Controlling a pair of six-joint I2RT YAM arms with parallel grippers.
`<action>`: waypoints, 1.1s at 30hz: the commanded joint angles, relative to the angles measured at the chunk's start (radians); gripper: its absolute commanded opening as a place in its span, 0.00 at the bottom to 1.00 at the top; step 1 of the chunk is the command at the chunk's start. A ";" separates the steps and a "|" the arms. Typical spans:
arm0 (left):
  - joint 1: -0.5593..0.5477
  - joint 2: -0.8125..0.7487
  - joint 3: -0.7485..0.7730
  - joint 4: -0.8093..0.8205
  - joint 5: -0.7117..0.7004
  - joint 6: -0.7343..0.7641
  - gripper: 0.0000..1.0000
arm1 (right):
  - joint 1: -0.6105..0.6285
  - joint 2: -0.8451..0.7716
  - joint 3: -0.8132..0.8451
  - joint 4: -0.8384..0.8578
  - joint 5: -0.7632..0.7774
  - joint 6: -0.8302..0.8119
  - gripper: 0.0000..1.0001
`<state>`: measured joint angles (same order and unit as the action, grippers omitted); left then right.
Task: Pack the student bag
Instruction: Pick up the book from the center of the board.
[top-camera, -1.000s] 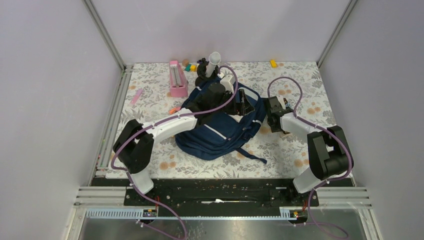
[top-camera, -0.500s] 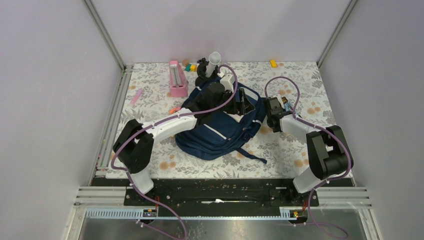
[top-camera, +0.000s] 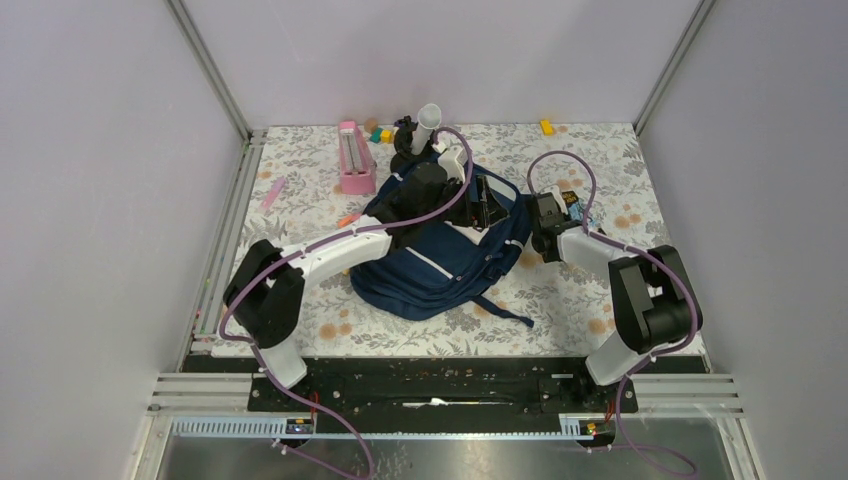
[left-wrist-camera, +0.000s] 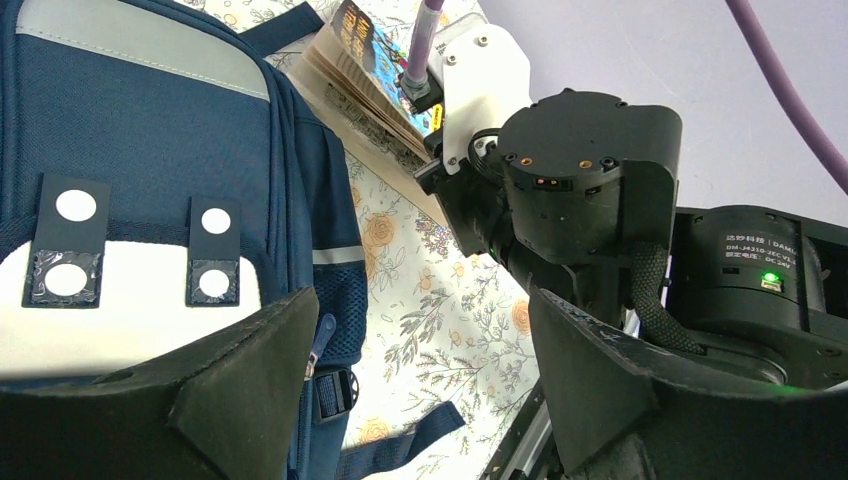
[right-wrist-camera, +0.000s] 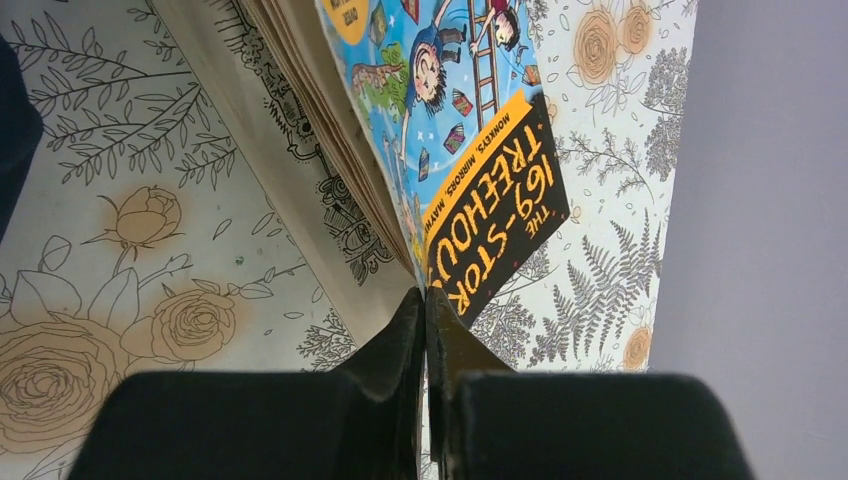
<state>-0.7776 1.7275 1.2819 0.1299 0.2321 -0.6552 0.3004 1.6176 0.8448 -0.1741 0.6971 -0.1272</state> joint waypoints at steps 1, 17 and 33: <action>0.003 -0.045 -0.002 0.060 0.021 0.006 0.79 | -0.003 -0.064 0.017 0.001 0.038 0.004 0.00; -0.035 0.353 0.293 0.181 0.143 -0.279 0.79 | -0.004 -0.419 -0.091 -0.138 -0.404 0.229 0.00; -0.093 0.598 0.490 0.122 0.124 -0.372 0.85 | -0.004 -0.526 -0.176 -0.110 -0.486 0.278 0.00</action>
<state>-0.8593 2.2807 1.6970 0.2329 0.3443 -0.9936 0.2970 1.1255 0.6796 -0.3054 0.2592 0.1219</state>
